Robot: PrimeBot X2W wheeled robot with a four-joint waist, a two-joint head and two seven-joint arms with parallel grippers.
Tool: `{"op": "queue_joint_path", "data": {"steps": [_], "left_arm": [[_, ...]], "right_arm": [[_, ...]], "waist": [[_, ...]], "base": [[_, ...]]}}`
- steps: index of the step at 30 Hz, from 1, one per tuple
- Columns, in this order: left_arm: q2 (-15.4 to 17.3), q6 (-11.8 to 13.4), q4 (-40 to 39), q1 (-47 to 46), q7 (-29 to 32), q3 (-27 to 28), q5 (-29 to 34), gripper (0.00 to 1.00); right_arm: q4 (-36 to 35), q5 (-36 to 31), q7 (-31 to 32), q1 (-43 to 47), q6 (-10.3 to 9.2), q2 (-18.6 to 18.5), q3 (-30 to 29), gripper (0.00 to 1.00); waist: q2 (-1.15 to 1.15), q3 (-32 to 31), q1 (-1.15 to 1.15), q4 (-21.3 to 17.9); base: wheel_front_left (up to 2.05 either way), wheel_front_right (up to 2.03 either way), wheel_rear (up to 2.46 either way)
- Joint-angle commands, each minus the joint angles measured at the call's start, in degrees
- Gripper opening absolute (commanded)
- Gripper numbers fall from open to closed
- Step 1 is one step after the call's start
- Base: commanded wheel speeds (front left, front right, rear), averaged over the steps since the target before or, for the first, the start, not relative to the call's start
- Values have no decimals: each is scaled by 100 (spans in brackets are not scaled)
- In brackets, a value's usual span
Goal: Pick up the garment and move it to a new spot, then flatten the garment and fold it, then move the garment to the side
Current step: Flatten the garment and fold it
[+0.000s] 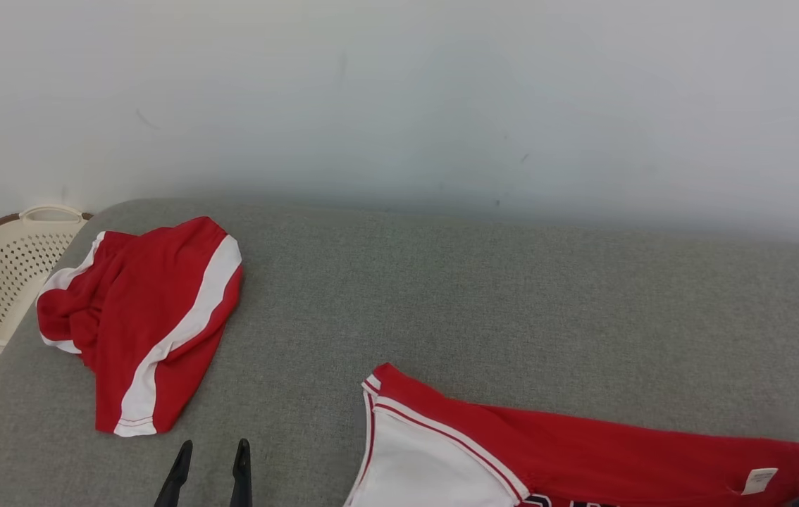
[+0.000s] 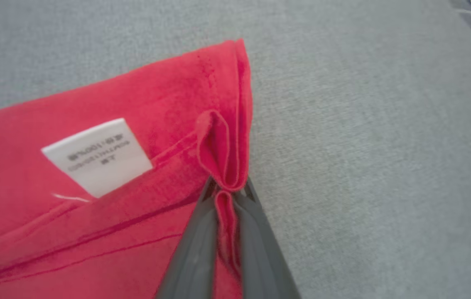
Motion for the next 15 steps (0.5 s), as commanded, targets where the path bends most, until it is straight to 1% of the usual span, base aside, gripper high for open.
{"op": "queue_joint_path", "data": {"steps": [1,7,10,13,14,15], "left_arm": [[-28,-29,9,34,-20,21,90,100],[-86,-51,-16,70,-20,30,126,100],[-124,-56,-30,88,-20,52,144,100],[-171,-76,-29,122,-19,74,179,100],[-177,-81,-28,128,-20,79,190,100],[-187,-87,-30,133,-19,91,196,100]], "right_arm": [[-175,-131,9,-10,-27,-62,-185,0],[-819,-462,165,-26,-23,-56,-729,0],[-1111,-669,270,44,-23,-52,-826,0],[-1244,-407,576,102,-22,-40,-420,0],[-1254,-205,650,109,-22,-40,-232,0],[-1230,155,730,81,-22,-42,-41,0]], "waist": [[-1,-19,-1,-4],[-1,-60,-1,-19],[-1,-86,-1,-23],[-1,-122,-1,-38],[-1,-131,-1,-41],[-1,-138,-1,-48]], "base": [[0,0,0],[0,0,0],[0,0,0],[0,0,0],[0,0,0],[0,0,0]]}}
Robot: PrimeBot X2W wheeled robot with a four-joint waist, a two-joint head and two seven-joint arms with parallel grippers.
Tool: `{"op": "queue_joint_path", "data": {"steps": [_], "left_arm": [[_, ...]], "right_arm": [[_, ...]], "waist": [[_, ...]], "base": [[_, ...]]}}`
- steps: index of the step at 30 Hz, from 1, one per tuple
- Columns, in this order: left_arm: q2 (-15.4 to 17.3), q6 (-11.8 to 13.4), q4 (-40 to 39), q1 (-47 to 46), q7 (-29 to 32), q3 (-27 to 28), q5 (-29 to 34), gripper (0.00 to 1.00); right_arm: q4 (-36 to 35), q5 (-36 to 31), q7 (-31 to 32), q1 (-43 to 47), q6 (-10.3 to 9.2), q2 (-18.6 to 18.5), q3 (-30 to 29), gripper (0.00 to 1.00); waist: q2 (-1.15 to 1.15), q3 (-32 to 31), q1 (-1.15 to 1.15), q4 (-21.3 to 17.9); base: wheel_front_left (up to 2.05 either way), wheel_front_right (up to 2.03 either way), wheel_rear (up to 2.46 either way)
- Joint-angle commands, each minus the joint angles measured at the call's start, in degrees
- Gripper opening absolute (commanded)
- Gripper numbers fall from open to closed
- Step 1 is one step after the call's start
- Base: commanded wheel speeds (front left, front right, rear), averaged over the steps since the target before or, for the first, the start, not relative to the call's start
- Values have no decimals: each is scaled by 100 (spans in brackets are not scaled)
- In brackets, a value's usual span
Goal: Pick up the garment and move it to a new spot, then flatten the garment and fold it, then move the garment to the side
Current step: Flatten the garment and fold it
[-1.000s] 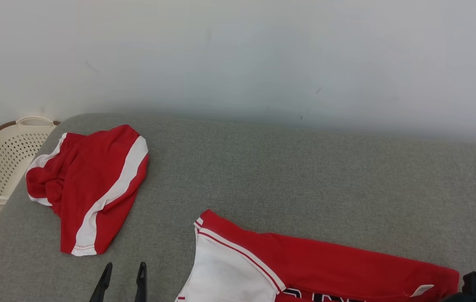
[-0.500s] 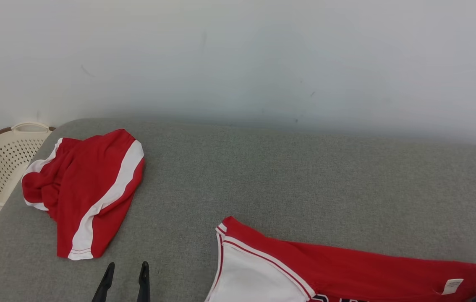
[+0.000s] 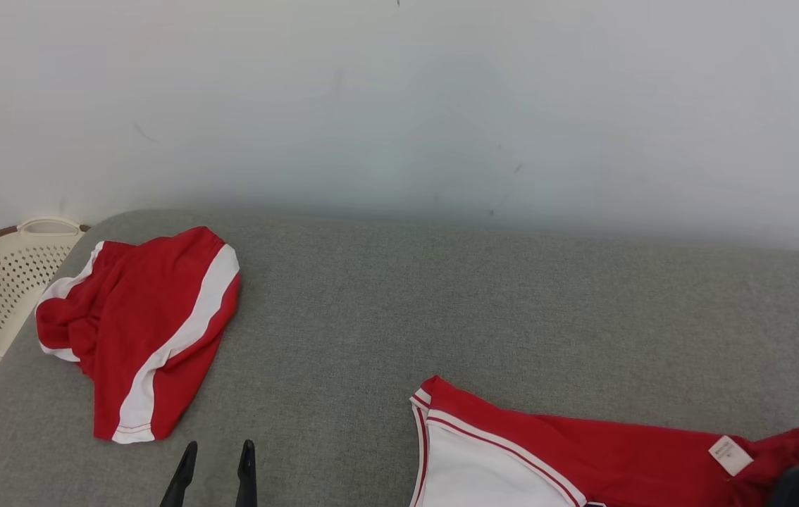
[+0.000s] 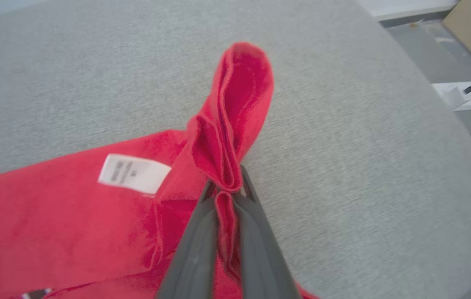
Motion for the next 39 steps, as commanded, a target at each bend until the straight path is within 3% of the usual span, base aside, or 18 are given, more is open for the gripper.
{"op": "queue_joint_path", "data": {"steps": [1,4,5,10,19,26,38,39], "left_arm": [[-23,-35,-16,95,-19,39,41,100],[-53,-44,-13,105,-20,54,60,100],[-69,-74,0,95,-19,59,73,100],[-115,-120,59,23,-20,33,115,100],[-152,-166,134,-23,-19,34,159,100],[-152,-208,206,-30,-19,45,172,100],[-165,-486,433,-126,-19,240,213,100],[-173,-497,441,-128,-19,254,222,100]], "right_arm": [[57,732,114,-36,-16,-3,355,0],[102,1552,199,-6,-16,-1,1077,0],[164,1922,193,4,-16,-1,1607,0],[341,2667,82,-117,-15,-7,2927,0],[640,3573,-263,-418,-15,-3,4458,0],[975,4039,-520,-723,-15,-4,5282,0],[1733,4598,-891,-1090,-15,-4,6021,0],[1788,4646,-925,-1123,-15,-4,6068,51]], "waist": [[-1,-12,-1,-19],[-1,-13,-1,-38],[-1,-12,-1,-36],[-1,-13,-1,41],[-1,-24,-1,202],[-1,-50,-1,267],[-1,-78,-1,295],[-1,-79,-1,293]], "base": [[0,0,0],[0,0,0],[0,0,0],[0,0,0],[0,0,0],[0,0,0],[0,0,0],[0,0,0]]}}
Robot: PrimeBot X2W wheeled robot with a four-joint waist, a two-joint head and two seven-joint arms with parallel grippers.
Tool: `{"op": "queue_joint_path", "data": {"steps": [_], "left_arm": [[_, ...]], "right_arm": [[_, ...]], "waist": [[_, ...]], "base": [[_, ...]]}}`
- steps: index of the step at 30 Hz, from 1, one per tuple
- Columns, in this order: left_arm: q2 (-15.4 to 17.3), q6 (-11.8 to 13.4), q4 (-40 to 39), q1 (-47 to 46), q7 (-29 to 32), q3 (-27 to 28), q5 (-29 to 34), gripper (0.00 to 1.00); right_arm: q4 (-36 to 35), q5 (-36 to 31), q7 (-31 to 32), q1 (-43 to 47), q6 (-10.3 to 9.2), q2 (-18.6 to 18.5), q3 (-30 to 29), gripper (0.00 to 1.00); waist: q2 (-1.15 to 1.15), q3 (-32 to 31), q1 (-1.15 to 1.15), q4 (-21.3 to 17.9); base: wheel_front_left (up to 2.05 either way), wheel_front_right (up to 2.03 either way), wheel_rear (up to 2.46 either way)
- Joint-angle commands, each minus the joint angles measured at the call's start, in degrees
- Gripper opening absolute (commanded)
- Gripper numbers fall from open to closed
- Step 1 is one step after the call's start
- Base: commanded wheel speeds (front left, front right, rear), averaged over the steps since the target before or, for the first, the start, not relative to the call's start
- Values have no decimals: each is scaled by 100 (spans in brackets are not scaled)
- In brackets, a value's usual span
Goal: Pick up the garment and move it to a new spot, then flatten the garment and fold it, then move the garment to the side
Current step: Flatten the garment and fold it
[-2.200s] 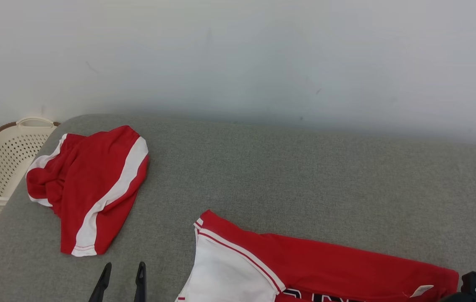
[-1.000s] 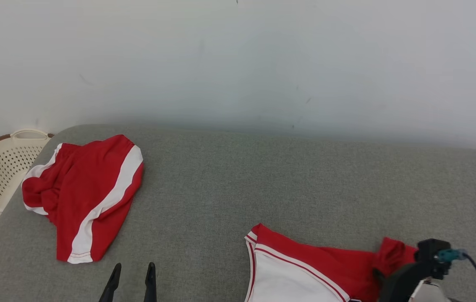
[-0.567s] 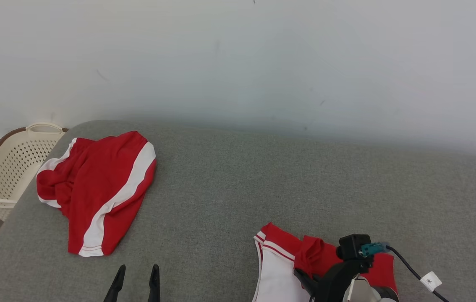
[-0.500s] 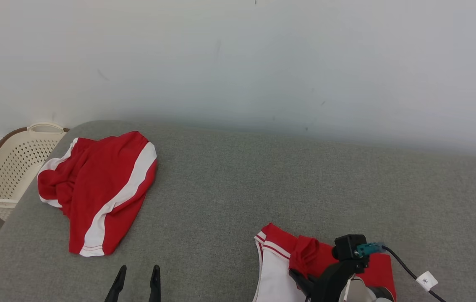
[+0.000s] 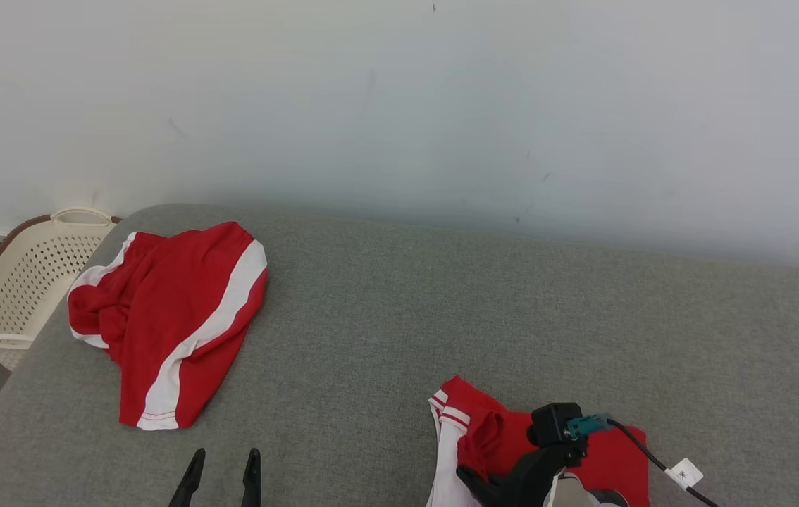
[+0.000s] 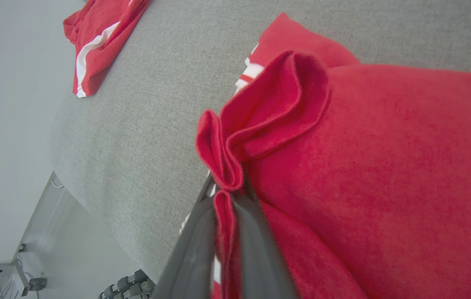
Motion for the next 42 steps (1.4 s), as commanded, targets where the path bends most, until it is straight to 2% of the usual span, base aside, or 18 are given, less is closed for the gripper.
{"op": "queue_joint_path", "data": {"steps": [1,6,9,12,16,17,22,23,25,26,34,42], "left_arm": [[-27,-21,20,-54,-19,27,69,100],[-56,-75,27,-33,-19,95,129,100],[-83,-69,-7,16,-20,137,144,100],[-117,-54,-48,60,-19,177,156,100],[-129,-105,-31,41,-19,272,162,100],[-129,-105,-31,41,-19,272,162,100],[-144,-188,42,-60,-19,401,148,100],[-150,-217,63,-79,-19,420,146,100],[-161,-249,108,-110,-19,470,139,100],[-166,-274,131,-130,-19,494,134,100],[-175,-358,295,-316,-19,539,142,100],[-87,-368,376,-393,-19,531,71,100]], "right_arm": [[47,110,-93,-78,-14,-9,36,100],[-79,755,-331,-217,-14,-10,136,100],[-161,767,-514,-337,-14,-12,-29,100],[-157,309,-665,-394,-14,-13,-406,100],[-293,-881,-654,-175,-14,-85,-1047,100],[-293,-881,-654,-175,-14,-85,-1047,100],[-980,-2004,-331,433,-14,-192,-1415,100],[-1116,-2150,-258,571,-14,-220,-1444,78],[-1372,-2352,-134,832,-14,-225,-1439,8],[-1454,-2409,-85,936,-14,-220,-1418,0],[-1376,-2557,-43,1180,-14,-132,-833,0],[-834,-2125,-174,840,-14,-27,152,0]], "waist": [[0,-2,0,-3],[0,-28,0,-26],[0,-49,0,-59],[0,-57,0,-104],[0,-55,0,-158],[0,-55,0,-158],[0,-14,0,-236],[0,-2,0,-249],[0,25,0,-276],[0,39,0,-293],[0,103,0,-281],[0,93,0,-158]], "base": [[0,0,0],[0,0,0],[0,0,0],[0,0,0],[0,0,0],[0,0,0],[0,0,0],[0,0,0],[0,0,0],[0,0,0],[0,0,0],[0,0,0]]}}
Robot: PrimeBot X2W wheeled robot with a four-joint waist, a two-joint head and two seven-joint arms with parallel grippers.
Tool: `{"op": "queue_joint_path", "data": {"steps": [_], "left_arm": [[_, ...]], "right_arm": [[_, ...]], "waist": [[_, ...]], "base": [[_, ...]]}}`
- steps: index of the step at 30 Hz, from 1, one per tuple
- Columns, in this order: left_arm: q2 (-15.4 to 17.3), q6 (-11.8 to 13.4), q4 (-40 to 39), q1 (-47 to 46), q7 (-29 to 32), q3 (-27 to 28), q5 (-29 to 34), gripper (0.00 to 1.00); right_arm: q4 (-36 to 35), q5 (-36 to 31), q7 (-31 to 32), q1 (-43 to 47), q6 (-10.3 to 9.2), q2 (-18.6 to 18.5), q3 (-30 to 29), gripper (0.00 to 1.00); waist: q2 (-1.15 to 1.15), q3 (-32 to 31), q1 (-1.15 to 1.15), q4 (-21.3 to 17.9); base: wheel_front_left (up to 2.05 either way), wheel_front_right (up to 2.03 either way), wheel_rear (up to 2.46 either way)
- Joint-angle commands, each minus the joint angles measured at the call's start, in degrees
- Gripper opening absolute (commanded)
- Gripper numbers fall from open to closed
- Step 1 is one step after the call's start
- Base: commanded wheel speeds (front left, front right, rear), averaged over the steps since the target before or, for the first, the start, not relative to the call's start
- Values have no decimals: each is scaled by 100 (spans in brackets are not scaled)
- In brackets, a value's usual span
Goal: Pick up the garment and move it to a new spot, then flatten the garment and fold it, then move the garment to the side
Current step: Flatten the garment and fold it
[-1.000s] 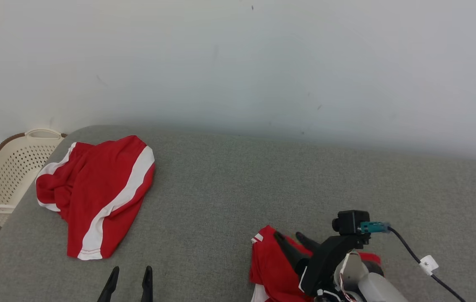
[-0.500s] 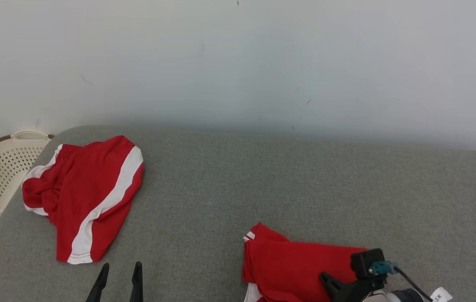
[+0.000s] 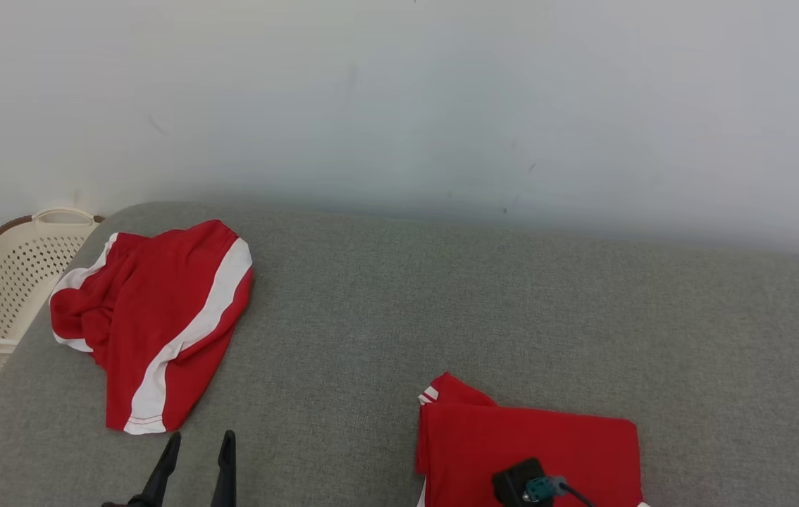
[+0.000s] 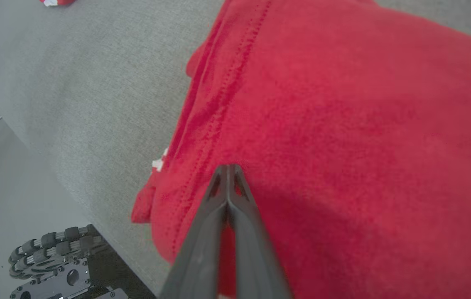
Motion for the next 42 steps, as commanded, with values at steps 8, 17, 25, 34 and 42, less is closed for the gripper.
{"op": "queue_joint_path", "data": {"steps": [8,17,25,34,42], "left_arm": [[376,5,204,-240,-19,-85,-442,100],[432,4,196,-52,-19,124,-383,100],[276,3,21,186,-19,452,-272,100],[136,3,-37,139,-19,521,-126,100],[87,3,196,68,-19,648,-156,100]], "right_arm": [[932,1309,-855,-815,-14,37,1262,0],[1904,1714,-2833,-1356,-14,-195,1357,100],[1580,955,-3347,-843,-14,-303,-148,100],[368,119,-3359,6,-14,-215,-1249,100],[-420,-594,-3360,578,-14,-36,-1948,100]], "waist": [[0,29,0,28],[0,-88,0,-320],[0,-197,0,-802],[0,-171,0,-1106],[0,-200,0,-1071]], "base": [[0,0,0],[0,0,0],[0,0,0],[0,0,0],[0,0,0]]}}
